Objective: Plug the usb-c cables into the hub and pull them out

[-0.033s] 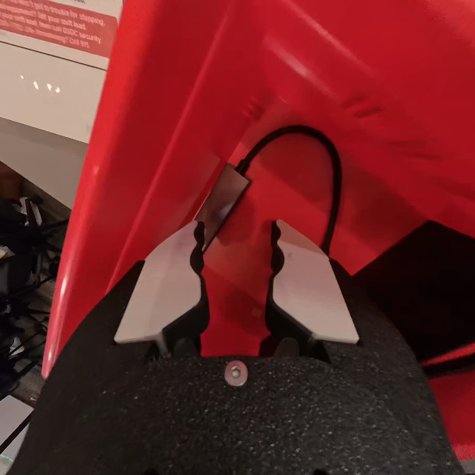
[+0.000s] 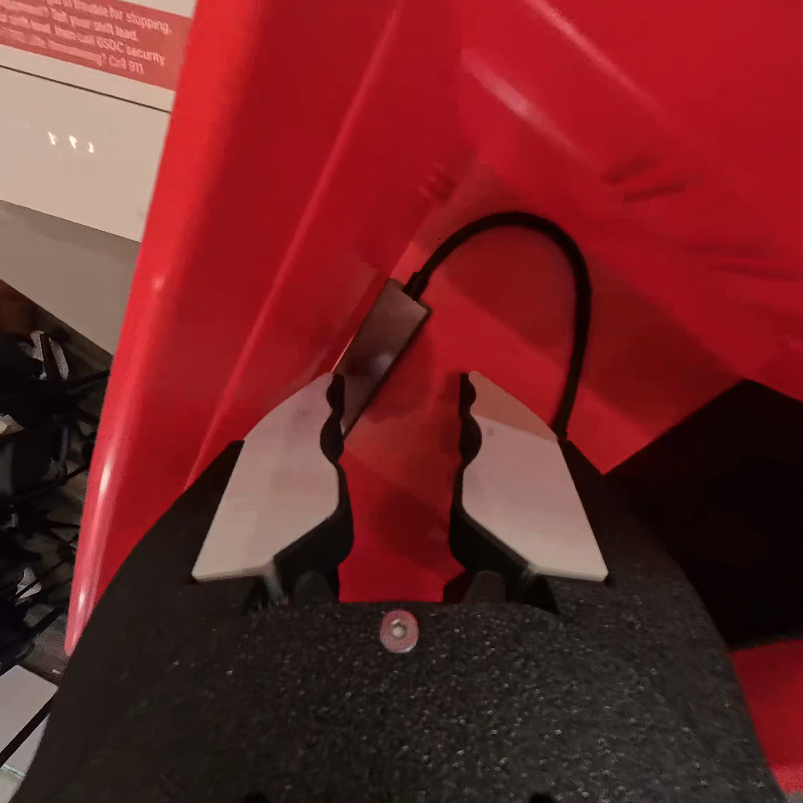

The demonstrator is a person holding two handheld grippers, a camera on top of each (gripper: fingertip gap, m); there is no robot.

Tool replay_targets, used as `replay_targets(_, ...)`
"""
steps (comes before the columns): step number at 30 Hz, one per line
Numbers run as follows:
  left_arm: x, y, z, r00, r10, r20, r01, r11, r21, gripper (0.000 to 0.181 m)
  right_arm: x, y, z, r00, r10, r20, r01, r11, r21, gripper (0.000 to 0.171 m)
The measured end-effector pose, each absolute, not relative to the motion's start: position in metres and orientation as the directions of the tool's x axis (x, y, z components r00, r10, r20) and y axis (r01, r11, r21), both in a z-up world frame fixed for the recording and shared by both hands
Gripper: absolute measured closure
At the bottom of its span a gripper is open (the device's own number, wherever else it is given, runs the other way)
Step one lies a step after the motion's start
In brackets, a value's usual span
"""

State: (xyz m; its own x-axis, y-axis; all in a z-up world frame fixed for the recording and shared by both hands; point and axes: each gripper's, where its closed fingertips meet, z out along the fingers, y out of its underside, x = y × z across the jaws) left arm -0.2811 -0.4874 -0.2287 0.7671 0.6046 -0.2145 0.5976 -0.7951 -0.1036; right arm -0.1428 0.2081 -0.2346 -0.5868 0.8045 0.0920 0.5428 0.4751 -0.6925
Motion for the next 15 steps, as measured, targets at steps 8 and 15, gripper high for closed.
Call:
replay_targets(8, -0.271, -0.481, -0.234, 0.806, 0.582, -0.109, 0.572, -0.813, -0.112, 0.124, -0.144, 0.209, -0.235, -0.575, 0.813, 0.088, 0.555, 0.467, -0.688, 0.171)
replay_targets(15, -0.253, -0.487, -0.233, 0.887, 0.455, -0.079, 0.455, -0.89, -0.015, 0.131, -0.145, 0.209, -0.235, -0.571, 0.816, 0.091, 0.56, 0.468, -0.684, 0.171)
